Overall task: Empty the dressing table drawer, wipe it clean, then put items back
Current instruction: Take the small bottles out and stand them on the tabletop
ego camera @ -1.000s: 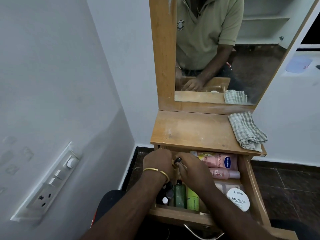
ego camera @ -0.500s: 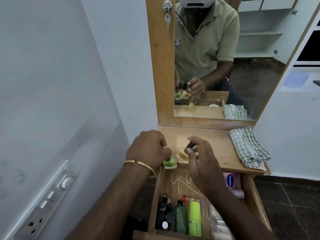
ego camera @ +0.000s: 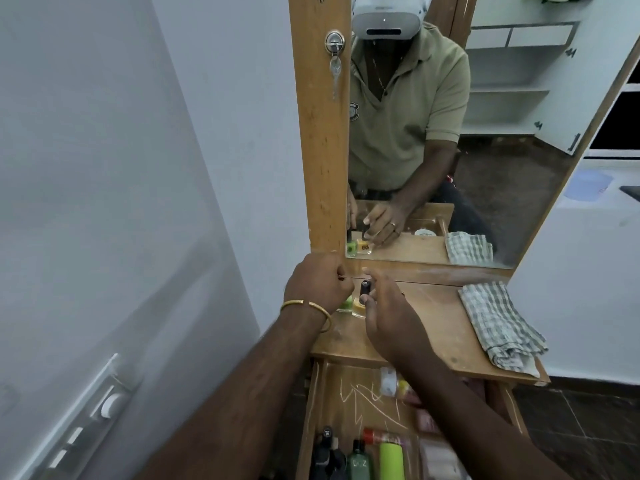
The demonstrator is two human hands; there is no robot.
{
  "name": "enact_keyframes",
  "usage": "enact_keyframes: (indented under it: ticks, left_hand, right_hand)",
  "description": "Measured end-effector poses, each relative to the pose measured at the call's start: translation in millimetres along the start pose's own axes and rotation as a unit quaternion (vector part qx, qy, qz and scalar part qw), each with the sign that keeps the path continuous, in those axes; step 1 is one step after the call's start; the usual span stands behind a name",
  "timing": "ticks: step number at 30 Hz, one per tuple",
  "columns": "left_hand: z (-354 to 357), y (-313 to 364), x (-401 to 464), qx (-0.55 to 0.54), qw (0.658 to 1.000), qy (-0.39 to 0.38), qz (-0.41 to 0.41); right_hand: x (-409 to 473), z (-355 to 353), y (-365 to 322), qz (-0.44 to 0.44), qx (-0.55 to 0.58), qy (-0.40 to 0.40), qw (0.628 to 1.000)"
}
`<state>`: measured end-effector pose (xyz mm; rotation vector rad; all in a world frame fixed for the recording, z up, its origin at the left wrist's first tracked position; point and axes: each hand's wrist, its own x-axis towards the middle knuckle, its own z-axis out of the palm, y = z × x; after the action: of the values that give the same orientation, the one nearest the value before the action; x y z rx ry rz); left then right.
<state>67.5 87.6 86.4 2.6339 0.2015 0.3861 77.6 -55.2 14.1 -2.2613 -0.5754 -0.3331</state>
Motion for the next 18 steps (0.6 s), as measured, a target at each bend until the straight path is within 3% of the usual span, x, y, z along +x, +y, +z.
enact_keyframes:
  ticks: [9, 18]
  left_hand:
    - [26.7, -35.9, -18.6, -0.164, 0.986, -0.024, -0.018]
    - [48.0, -50.7, -1.4, -0.119, 0.993, 0.022, -0.003]
  right_hand:
    - [-3.4, 2.6, 15.8, 0.0, 0.016, -0.008, 1.0]
    - [23.9, 11.7, 24.9, 0.038, 0.011, 0.016, 0.999]
